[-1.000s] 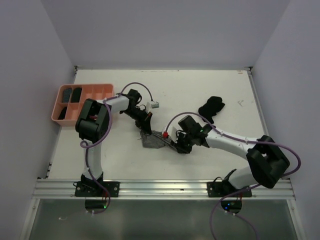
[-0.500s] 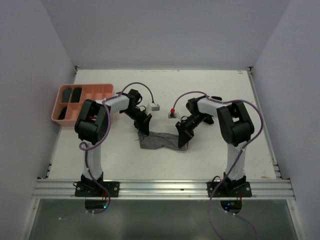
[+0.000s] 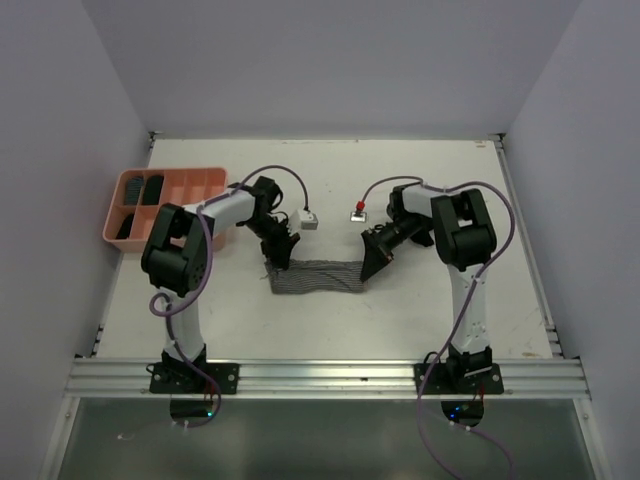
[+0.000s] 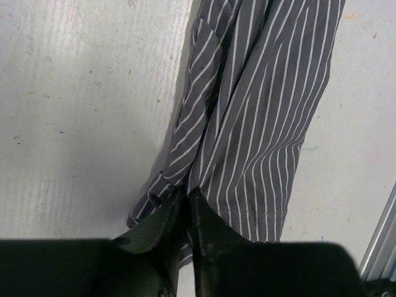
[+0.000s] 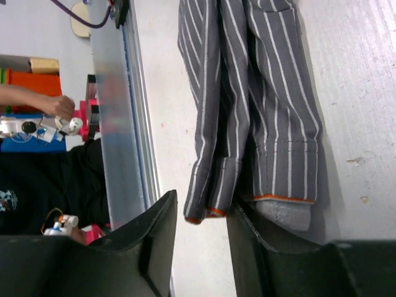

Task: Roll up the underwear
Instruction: Fold the underwear

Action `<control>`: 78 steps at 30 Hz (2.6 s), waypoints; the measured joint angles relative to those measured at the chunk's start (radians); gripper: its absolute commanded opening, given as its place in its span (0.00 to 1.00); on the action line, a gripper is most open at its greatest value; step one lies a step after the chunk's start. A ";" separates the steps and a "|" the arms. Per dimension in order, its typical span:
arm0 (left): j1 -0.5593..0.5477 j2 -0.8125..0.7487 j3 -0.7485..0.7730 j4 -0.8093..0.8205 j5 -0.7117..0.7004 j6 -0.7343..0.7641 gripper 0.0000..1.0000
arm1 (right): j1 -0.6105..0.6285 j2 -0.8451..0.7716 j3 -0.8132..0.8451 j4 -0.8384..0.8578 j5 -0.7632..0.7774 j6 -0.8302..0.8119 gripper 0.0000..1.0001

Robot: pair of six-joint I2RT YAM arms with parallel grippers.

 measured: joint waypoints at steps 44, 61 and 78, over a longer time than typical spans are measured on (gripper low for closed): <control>0.087 -0.389 -0.143 0.064 0.148 0.004 0.49 | 0.214 -0.200 -0.065 0.554 0.323 0.606 0.34; 0.074 -0.162 -0.199 0.248 0.062 -0.150 0.51 | 0.203 -0.187 -0.073 0.589 0.322 0.660 0.26; 0.076 -0.029 0.143 0.489 0.032 -0.394 1.00 | 0.256 -0.256 -0.249 0.620 0.166 0.805 0.45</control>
